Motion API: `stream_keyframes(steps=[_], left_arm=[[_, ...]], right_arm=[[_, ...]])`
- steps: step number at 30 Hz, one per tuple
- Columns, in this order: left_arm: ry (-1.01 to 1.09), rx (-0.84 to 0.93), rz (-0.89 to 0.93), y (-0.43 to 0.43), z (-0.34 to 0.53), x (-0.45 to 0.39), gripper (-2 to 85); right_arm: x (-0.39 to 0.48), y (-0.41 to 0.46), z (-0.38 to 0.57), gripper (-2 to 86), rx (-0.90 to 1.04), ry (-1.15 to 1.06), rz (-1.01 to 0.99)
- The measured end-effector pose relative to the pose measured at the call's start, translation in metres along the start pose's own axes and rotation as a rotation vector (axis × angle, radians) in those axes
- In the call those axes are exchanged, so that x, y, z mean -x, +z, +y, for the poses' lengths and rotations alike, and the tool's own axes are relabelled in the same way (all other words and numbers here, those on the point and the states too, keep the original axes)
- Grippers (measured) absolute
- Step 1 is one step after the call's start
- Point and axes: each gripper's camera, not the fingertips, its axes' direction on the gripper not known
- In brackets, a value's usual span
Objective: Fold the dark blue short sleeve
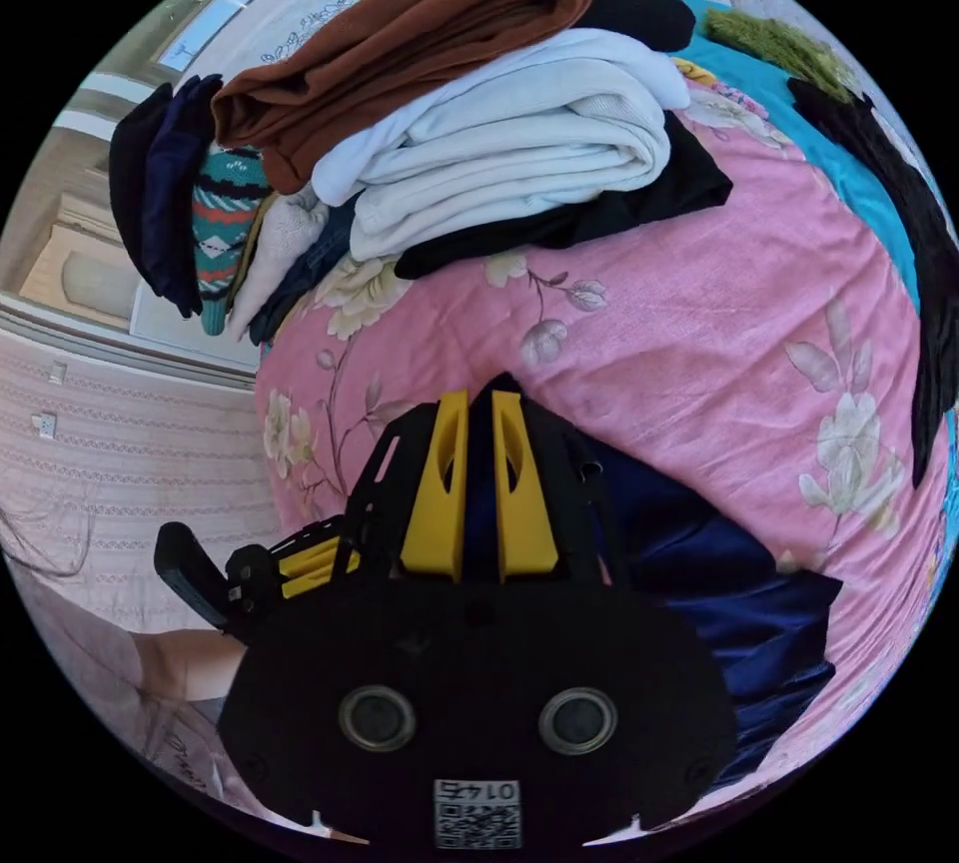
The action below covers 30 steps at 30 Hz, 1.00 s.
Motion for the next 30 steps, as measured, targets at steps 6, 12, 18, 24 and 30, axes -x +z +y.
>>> stream_keyframes(steps=[6, 12, 18, 24, 30], left_arm=[[0.016, -0.012, -0.013, 0.003, 0.009, -0.011, -0.6], [0.043, -0.060, 0.008, -0.013, 0.012, -0.029, -0.7], [0.327, -0.205, 0.167, -0.054, 0.018, -0.087, -0.6], [0.479, -0.096, 0.306, -0.029, 0.044, -0.137, 1.5], [0.504, -0.013, 0.161, 0.001, 0.046, -0.154, 4.0]], right_arm=[[-0.001, 0.033, 0.018, 7.8, 0.040, 0.048, 0.059], [-0.019, 0.016, 0.064, 2.2, -0.051, 0.040, -0.007], [-0.089, -0.076, 0.205, 1.5, -0.401, 0.202, -0.211], [-0.158, -0.073, 0.353, 3.1, -0.378, 0.439, -0.187], [-0.199, -0.051, 0.430, 6.7, -0.266, 0.578, -0.116]])
